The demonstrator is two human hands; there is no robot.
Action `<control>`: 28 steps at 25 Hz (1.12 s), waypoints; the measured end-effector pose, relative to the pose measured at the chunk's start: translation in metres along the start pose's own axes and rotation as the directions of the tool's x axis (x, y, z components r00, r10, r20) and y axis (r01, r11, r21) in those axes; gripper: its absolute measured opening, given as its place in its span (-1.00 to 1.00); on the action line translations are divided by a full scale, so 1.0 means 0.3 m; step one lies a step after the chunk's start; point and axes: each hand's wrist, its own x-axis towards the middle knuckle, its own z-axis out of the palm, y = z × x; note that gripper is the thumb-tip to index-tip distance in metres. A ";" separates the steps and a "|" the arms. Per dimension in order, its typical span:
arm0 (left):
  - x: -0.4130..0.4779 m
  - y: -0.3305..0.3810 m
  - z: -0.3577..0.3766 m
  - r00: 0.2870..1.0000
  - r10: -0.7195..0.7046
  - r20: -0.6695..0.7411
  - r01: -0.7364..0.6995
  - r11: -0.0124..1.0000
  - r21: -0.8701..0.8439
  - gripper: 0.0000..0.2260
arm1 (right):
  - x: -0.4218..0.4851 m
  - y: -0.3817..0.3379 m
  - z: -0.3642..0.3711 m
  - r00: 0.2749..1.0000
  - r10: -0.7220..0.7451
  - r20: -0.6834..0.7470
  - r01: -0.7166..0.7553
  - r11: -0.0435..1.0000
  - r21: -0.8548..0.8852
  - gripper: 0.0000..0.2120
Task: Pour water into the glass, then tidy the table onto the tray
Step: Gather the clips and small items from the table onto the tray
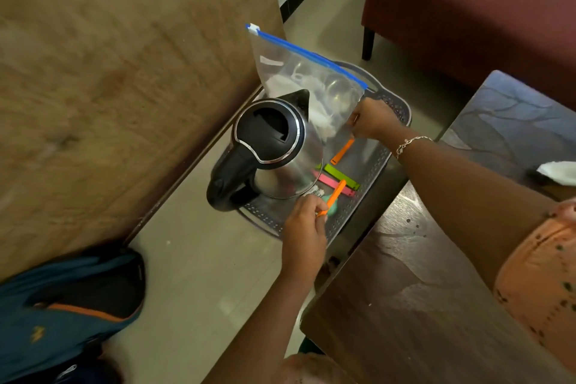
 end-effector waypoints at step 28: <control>0.052 -0.045 0.111 0.940 0.097 0.326 -0.249 0.850 0.464 -0.62 | -0.117 -0.005 0.055 0.780 0.625 -0.030 -0.398 0.534 0.746 -0.90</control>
